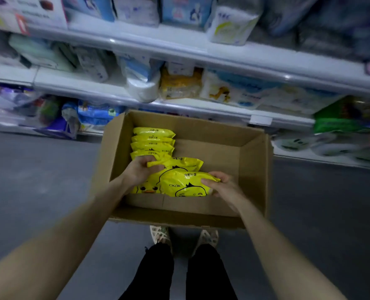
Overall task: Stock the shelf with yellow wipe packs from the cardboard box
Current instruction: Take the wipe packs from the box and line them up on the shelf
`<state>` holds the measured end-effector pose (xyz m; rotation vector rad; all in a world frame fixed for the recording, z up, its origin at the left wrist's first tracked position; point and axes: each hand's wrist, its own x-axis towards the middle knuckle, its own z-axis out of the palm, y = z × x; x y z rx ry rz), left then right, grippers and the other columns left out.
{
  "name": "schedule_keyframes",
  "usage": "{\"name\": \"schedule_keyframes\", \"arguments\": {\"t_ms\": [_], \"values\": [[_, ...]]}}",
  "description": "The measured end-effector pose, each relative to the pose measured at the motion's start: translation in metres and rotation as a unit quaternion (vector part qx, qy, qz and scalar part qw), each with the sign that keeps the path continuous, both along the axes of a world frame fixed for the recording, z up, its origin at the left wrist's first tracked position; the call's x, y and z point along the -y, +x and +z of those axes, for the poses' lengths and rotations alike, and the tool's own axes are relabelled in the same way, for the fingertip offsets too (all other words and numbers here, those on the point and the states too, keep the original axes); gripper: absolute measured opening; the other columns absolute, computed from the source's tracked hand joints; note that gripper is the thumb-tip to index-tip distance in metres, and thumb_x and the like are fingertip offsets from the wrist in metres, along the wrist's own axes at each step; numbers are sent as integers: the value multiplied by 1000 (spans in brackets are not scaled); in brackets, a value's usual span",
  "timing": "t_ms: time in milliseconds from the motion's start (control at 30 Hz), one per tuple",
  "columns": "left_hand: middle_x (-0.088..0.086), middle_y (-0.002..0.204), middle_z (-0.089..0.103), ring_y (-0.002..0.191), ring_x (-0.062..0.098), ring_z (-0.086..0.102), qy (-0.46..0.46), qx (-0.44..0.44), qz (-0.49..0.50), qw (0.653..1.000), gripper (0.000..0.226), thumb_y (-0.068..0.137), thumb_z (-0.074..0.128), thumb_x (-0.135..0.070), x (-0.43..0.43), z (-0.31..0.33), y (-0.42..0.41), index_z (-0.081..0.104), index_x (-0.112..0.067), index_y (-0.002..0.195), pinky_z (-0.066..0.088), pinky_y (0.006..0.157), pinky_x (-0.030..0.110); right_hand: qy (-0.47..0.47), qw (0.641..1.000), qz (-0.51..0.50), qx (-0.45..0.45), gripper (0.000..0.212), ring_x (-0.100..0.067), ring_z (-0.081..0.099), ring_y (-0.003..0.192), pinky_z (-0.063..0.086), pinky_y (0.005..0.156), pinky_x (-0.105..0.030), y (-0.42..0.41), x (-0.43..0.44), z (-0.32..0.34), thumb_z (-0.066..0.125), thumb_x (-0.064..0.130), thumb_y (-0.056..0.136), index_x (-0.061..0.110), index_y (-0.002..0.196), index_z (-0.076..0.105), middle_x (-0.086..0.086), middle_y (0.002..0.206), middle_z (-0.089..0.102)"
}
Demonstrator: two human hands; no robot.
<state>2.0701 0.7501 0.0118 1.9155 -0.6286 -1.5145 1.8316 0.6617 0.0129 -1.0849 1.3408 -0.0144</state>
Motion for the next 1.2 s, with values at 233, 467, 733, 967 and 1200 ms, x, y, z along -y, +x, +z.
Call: {"name": "schedule_keyframes", "arguments": {"t_ms": [233, 467, 733, 967, 1200], "values": [[6, 66, 52, 61, 12, 46, -143, 58, -57, 986, 14, 85, 68, -14, 67, 112, -45, 61, -7, 76, 35, 58, 27, -125, 989, -57, 50, 11, -5, 56, 62, 44, 48, -11, -65, 47, 109, 69, 11, 84, 18, 89, 62, 6, 74, 61], [0, 57, 59, 55, 11, 54, -254, 86, -59, 962, 21, 84, 67, -7, 127, 209, -156, 56, -13, 67, 45, 58, 28, -233, 965, -86, 85, 13, -7, 59, 62, 49, 59, -23, -185, 89, 202, 70, 10, 81, 20, 79, 62, 4, 73, 65], [-9, 49, 54, 48, 2, 49, -346, 115, -56, 930, 22, 84, 68, -12, 180, 300, -302, 57, -12, 65, 39, 51, 20, -334, 933, -91, 97, 43, -22, 61, 93, 47, 92, -44, -339, 145, 280, 80, 38, 68, 11, 99, 68, -15, 106, 69], [13, 78, 65, 75, 25, 62, -393, 106, -71, 911, 13, 84, 70, -17, 222, 363, -393, 64, -8, 77, 53, 77, 48, -369, 910, -132, 138, 6, -14, 56, 66, 47, 61, -32, -427, 166, 344, 66, 16, 86, 15, 83, 61, 1, 73, 61], [2, 93, 65, 95, 25, 62, -441, 130, -105, 882, 13, 86, 66, -20, 273, 414, -454, 64, -10, 94, 51, 69, 21, -439, 877, -164, 103, 13, -22, 58, 76, 49, 73, -42, -482, 207, 378, 70, 28, 83, 24, 74, 61, -3, 74, 61]]}}
